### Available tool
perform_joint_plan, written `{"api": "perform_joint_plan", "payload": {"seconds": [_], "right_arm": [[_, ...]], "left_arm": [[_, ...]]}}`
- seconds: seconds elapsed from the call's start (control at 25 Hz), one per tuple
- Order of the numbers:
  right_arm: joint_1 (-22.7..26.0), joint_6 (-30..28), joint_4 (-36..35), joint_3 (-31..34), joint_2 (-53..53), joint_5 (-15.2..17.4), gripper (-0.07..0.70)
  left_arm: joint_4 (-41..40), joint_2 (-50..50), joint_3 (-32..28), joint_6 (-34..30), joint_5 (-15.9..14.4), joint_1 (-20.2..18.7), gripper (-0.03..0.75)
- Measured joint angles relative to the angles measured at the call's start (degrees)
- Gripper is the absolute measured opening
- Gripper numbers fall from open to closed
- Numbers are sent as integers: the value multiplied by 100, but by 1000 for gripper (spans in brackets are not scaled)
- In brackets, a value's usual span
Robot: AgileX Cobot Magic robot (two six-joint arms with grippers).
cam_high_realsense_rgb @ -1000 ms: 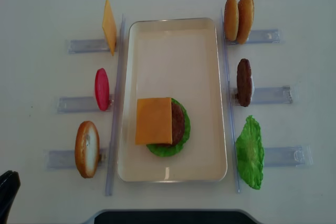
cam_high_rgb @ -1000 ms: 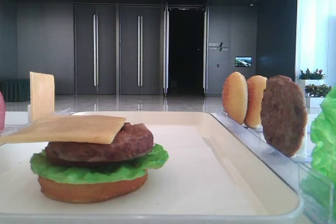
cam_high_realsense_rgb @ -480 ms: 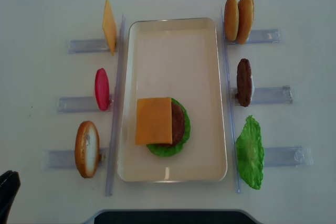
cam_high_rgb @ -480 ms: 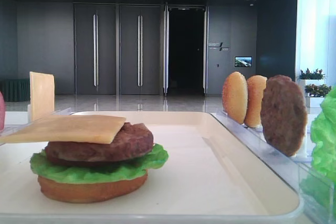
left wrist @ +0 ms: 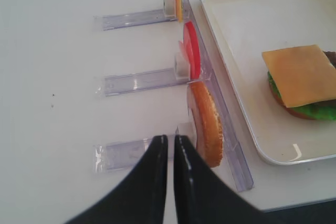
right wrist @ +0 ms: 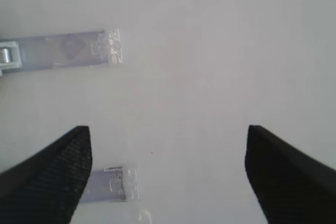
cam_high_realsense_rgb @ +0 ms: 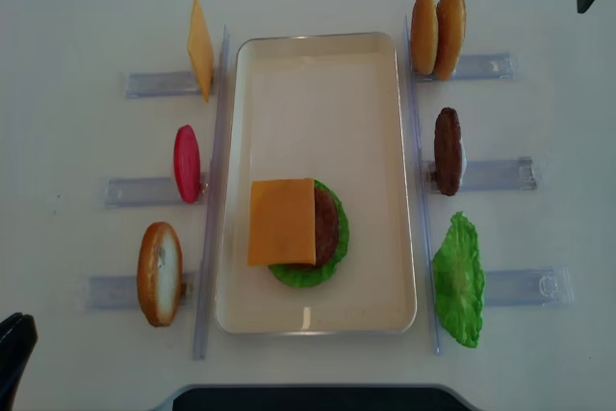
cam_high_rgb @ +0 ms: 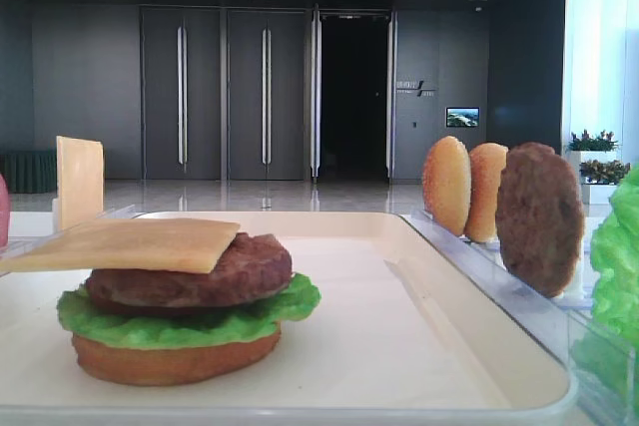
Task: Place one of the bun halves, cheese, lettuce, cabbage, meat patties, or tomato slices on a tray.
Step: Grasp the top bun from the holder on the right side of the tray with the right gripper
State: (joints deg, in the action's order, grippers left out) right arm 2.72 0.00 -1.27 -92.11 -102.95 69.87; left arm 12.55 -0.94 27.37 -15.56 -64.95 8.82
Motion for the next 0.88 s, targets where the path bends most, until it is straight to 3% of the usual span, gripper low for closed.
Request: {"api": "perform_joint_plan", "payload": {"seconds": [0.44, 0.6, 0.88], "right_arm": [[-181, 65, 25, -275, -367, 0, 590], [-773, 258, 25, -275, -367, -36, 590], [-1999, 894, -3, -275, -367, -623, 590]], "left_arm": [[0, 0, 0, 0, 0, 0, 301], [0, 0, 0, 0, 0, 0, 301], [0, 0, 0, 0, 0, 0, 301]]}}
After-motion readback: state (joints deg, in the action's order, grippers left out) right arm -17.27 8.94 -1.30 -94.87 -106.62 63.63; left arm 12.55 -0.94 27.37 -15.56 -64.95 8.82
